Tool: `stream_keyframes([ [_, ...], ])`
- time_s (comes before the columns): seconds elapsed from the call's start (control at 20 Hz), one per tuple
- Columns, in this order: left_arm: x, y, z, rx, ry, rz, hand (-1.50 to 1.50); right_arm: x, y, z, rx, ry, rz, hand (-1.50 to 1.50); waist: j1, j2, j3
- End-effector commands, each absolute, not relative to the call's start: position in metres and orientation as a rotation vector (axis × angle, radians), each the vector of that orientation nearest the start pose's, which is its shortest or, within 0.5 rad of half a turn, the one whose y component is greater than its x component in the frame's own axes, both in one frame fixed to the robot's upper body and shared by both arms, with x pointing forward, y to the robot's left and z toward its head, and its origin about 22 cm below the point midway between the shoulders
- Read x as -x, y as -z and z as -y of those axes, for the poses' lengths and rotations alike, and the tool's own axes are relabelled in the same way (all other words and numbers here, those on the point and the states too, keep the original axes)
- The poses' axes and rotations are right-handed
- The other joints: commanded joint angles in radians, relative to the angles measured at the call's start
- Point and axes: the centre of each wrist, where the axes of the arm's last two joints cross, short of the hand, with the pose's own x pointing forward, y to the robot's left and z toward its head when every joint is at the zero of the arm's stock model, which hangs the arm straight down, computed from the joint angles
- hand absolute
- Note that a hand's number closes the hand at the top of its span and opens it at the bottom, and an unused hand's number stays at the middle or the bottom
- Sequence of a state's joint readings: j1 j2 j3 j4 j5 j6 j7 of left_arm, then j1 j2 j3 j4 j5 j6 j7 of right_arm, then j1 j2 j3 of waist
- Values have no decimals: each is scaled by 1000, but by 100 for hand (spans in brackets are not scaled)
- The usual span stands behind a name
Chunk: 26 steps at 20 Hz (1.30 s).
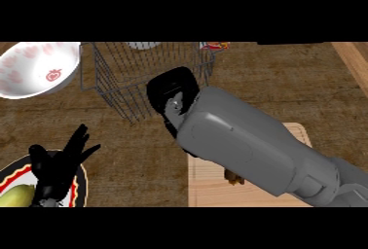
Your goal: Pick the sweet potato from the cutting board and place it in the basket
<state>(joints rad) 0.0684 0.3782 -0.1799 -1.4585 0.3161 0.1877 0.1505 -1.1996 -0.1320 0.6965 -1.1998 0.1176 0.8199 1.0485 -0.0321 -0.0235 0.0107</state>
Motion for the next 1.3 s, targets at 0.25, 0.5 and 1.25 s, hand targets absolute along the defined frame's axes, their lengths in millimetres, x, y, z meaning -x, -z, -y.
stream_keyframes([
  [0.25,-193,52,-314,-169,-9,1006,0,-318,-161,12,838,-1868,596,-150,2,16,-11],
  [0.5,-193,50,-296,-163,12,1006,0,-313,-150,34,848,-1846,592,-150,8,16,-10],
  [1.25,-194,49,-299,-174,22,1012,0,-291,-107,62,843,-1816,625,-150,26,23,-11],
])
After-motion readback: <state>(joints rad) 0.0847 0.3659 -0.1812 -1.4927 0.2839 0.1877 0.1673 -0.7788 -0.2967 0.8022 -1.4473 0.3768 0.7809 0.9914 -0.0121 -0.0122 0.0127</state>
